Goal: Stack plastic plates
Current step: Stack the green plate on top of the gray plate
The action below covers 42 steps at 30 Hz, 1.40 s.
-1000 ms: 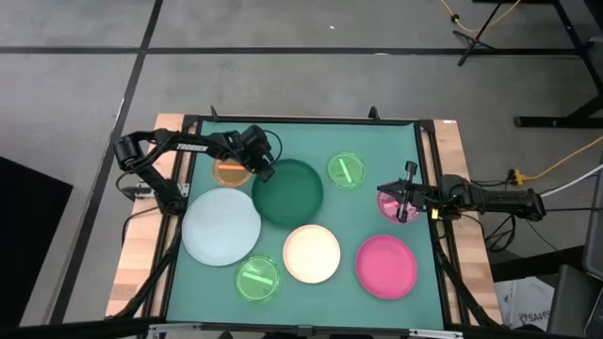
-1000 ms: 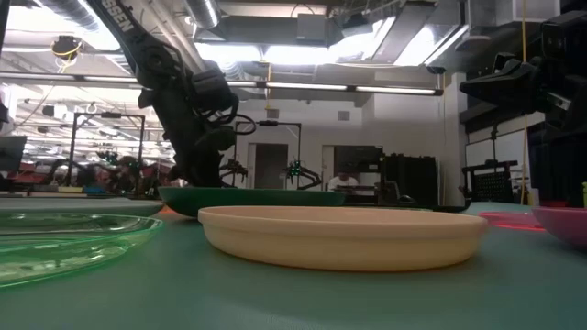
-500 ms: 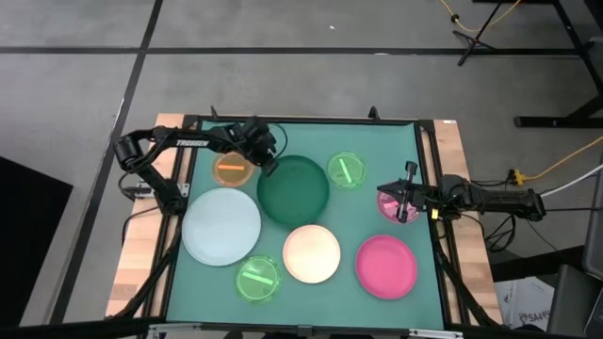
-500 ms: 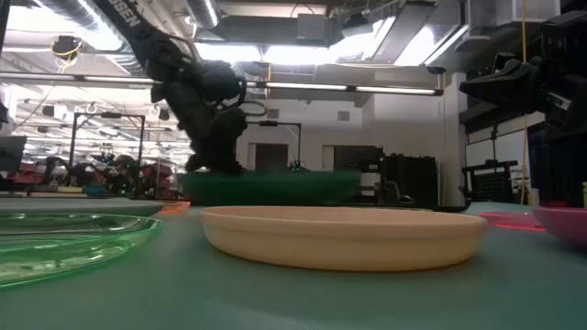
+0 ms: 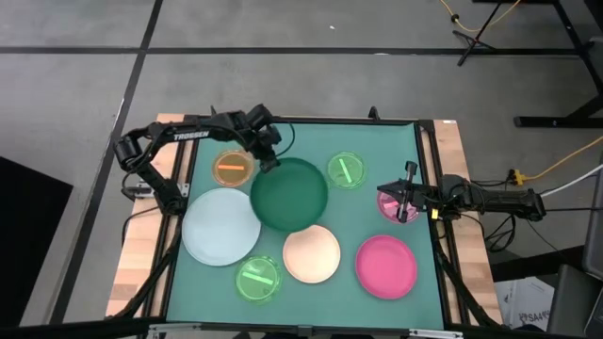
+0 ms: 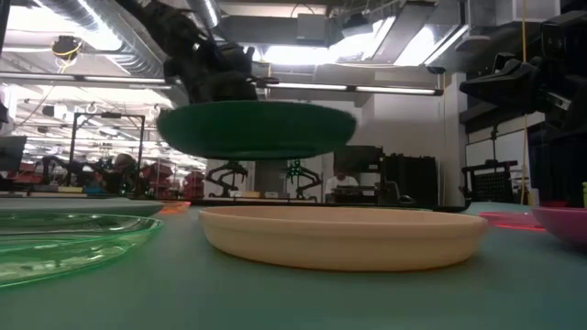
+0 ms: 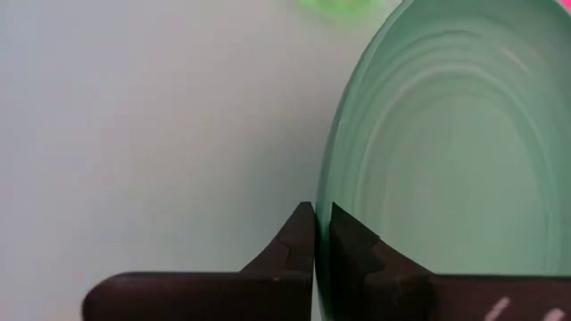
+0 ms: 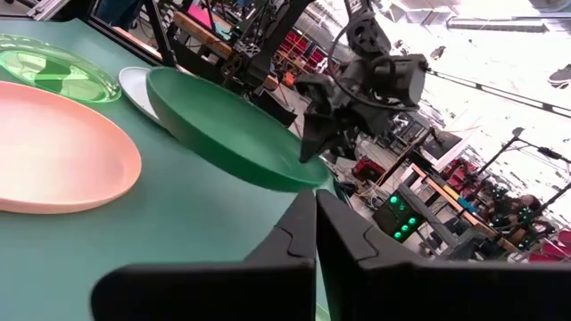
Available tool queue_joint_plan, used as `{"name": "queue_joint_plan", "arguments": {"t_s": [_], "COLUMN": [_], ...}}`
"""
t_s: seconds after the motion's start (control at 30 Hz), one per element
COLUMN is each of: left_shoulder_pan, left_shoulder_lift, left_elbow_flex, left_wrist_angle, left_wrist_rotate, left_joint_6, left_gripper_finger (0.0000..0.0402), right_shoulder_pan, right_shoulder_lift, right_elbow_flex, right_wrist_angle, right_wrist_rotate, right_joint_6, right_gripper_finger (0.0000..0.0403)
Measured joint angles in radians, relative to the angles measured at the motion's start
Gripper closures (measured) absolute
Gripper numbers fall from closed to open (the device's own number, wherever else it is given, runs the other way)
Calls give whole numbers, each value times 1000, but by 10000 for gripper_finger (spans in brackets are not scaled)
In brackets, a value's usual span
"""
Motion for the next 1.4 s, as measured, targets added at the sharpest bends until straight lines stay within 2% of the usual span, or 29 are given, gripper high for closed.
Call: {"name": "queue_joint_plan", "arguments": {"t_s": [0.33, 0.63, 0.87, 1.13, 1.4], "left_shoulder_pan": [-45, -117, -158, -168, -168], "left_shoulder_lift": [0, 0, 0, 0, 0], "left_elbow_flex": [44, 45, 43, -19, -95], "left_wrist_angle": [-316, -516, -668, -704, -673], "left_wrist_rotate": [-17, -113, -146, -246, -289], "left_joint_6": [227, 293, 327, 346, 344], "left_gripper_finger": [400, 400, 400, 397, 391], "right_shoulder_pan": [0, 0, 0, 0, 0], "right_shoulder_lift": [0, 0, 0, 0, 0], "right_elbow_flex": [0, 0, 0, 0, 0], "right_wrist_angle": [0, 0, 0, 0, 0], "right_wrist_rotate": [0, 0, 0, 0, 0], "right_joint_6": [0, 0, 0, 0, 0], "right_gripper_finger": [403, 403, 403, 403, 403]}}
